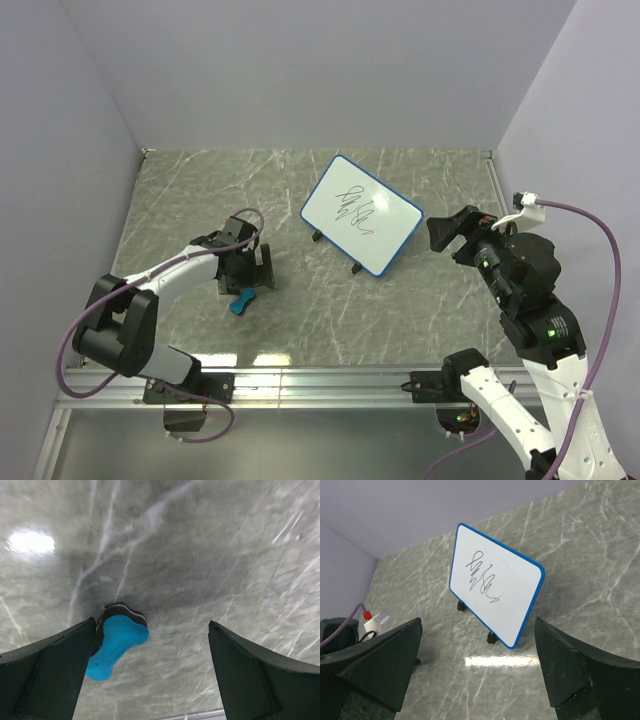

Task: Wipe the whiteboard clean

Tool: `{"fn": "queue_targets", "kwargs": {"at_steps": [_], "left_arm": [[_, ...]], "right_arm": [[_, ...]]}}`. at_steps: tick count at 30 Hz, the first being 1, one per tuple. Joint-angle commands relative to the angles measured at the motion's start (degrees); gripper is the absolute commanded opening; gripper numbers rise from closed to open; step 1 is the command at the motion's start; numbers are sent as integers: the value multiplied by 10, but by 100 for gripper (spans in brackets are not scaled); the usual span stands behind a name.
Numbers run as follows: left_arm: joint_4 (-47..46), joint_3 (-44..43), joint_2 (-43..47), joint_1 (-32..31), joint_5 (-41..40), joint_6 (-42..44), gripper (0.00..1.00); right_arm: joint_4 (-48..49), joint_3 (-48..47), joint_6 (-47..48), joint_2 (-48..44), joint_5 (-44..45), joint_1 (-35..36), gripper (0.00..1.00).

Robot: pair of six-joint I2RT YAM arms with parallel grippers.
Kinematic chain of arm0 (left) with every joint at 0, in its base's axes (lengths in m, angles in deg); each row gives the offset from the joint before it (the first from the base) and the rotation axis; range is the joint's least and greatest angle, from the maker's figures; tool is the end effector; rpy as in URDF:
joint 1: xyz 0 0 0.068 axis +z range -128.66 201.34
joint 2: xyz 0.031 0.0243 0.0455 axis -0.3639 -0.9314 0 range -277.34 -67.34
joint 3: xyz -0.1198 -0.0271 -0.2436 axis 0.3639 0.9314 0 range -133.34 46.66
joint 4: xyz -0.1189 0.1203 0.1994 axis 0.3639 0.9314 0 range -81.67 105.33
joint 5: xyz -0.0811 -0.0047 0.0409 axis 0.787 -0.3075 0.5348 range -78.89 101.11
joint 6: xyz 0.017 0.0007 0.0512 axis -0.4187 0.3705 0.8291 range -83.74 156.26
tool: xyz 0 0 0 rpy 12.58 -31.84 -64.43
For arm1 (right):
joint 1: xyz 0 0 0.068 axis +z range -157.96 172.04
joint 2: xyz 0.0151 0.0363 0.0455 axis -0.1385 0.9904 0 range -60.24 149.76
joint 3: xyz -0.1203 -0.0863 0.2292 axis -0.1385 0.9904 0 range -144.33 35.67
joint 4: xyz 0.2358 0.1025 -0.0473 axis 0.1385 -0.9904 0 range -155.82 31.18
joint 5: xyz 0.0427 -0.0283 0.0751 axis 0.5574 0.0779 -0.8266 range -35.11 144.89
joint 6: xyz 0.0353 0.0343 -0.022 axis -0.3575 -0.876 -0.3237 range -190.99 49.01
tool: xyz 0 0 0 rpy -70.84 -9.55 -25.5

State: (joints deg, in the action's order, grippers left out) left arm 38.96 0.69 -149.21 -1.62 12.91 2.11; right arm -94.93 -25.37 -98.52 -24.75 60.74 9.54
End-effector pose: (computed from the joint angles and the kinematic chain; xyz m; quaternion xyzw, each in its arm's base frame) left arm 0.2390 -0.1025 0.1793 -0.0922 0.9746 -0.1107 0.1713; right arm 0.1037 0.0289 0.4064 0.0997 0.7623 0.2082 0.6046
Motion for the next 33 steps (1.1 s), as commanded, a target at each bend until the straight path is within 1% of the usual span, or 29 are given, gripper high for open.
{"fn": "queue_targets", "kwargs": {"at_steps": [1, 3, 4, 6, 9, 11, 13, 15, 16, 18, 19, 21, 23, 24, 25, 26, 27, 28, 29, 30, 32, 33], "left_arm": [[21, -13, -11, -11, -16, -15, 99], [34, -16, -15, -18, -16, -30, 98], [43, -15, -13, -21, -34, -36, 98], [51, -10, -11, -24, -33, -53, 95], [72, -9, -13, -27, -38, -71, 88], [87, -11, -23, -29, -43, -77, 80], [92, -12, -30, -33, -44, -81, 79], [103, -13, -32, -42, -49, -93, 75], [108, -14, -30, -50, -56, -98, 69], [119, -16, -29, -57, -71, -110, 62], [122, -17, -29, -60, -74, -114, 56], [123, -16, -36, -61, -81, -118, 52], [123, -15, -42, -63, -90, -122, 40], [123, -15, -48, -64, -91, -123, 33], [123, -16, -50, -65, -91, -123, 18], [122, -14, -51, -66, -92, -125, 11], [122, -14, -51, -66, -92, -127, 4], [119, -14, -48, -67, -90, -128, 0], [117, -15, -47, -67, -87, -128, 0], [116, -17, -42, -69, -85, -130, 0], [116, -35, -37, -72, -76, -130, 0], [117, -45, -32, -74, -68, -130, 0]], "right_arm": [[-9, 0, 17, -5, 28, 3, 100], [-19, -2, 20, -4, 35, 4, 100], [-22, -3, 21, -3, 37, 3, 100], [-30, -5, 22, -4, 50, 3, 100], [-36, -1, 27, -10, 60, 3, 100], [-37, 3, 27, -16, 62, 3, 100], [-37, 8, 25, -18, 64, 3, 100], [-39, 12, 24, -18, 64, 3, 100], [-39, 13, 24, -18, 65, 3, 100], [-39, 15, 24, -17, 68, 3, 100], [-39, 15, 24, -16, 67, 3, 100], [-33, 15, 27, -10, 64, 3, 100], [-27, 5, 35, -2, 50, 3, 100], [-24, -6, 49, 17, 37, 3, 100], [-26, -21, 55, 32, 3, 3, 100], [-32, -60, 69, 49, -15, 3, 98], [-35, -82, 73, 91, -33, 2, 96], [-37, -102, 77, 113, -54, 2, 94], [-37, -142, 88, 135, -96, 1, 94], [-34, -158, 93, 183, -121, 1, 94], [-32, -205, 106, 233, -180, -1, 94], [-33, -222, 110, 287, -193, -3, 95]]}}
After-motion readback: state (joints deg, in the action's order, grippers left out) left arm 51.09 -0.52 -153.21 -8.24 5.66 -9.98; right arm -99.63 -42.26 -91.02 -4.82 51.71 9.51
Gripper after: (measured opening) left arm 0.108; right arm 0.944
